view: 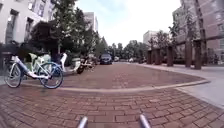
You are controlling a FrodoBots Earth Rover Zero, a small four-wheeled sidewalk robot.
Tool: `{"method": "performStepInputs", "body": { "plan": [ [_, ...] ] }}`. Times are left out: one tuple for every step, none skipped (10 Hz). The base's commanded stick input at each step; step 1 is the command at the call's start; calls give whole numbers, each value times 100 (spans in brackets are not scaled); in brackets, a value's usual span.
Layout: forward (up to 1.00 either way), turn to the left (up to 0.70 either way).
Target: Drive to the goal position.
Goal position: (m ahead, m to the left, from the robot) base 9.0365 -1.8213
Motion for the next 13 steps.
{"method": "performStepInputs", "body": {
  "plan": [
    [70,14],
    [70,14],
    [70,14],
    [70,9],
    [70,2],
    [70,0],
    [70,0],
    [70,0],
    [70,0],
    [70,0],
    [70,0],
    [70,0],
    [70,0]
  ]
}}
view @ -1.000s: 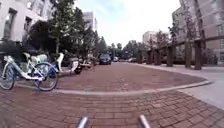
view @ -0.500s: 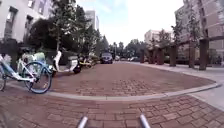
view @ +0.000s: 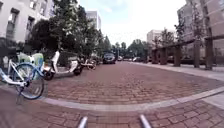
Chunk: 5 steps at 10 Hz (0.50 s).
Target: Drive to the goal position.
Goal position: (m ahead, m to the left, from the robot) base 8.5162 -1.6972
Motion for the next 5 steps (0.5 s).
{"method": "performStepInputs", "body": {
  "plan": [
    [70,0],
    [70,0],
    [70,0],
    [70,0],
    [70,0]
  ]
}}
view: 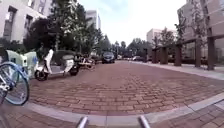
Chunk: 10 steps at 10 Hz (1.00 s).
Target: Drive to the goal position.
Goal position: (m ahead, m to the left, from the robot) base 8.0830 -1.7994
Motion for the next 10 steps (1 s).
{"method": "performStepInputs", "body": {
  "plan": [
    [70,0],
    [70,0],
    [70,0],
    [70,0],
    [70,0],
    [70,0],
    [70,0],
    [70,0],
    [70,0],
    [70,0]
  ]
}}
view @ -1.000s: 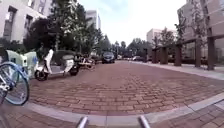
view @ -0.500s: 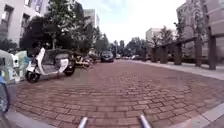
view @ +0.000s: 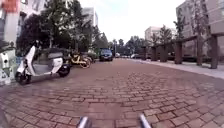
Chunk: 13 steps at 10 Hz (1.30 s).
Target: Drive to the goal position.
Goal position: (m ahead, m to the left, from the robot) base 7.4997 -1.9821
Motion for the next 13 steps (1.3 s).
{"method": "performStepInputs", "body": {
  "plan": [
    [70,0],
    [70,0],
    [70,0],
    [70,0],
    [70,0],
    [70,0],
    [70,0],
    [70,0],
    [70,0],
    [70,0],
    [70,0],
    [70,0],
    [70,0]
  ]
}}
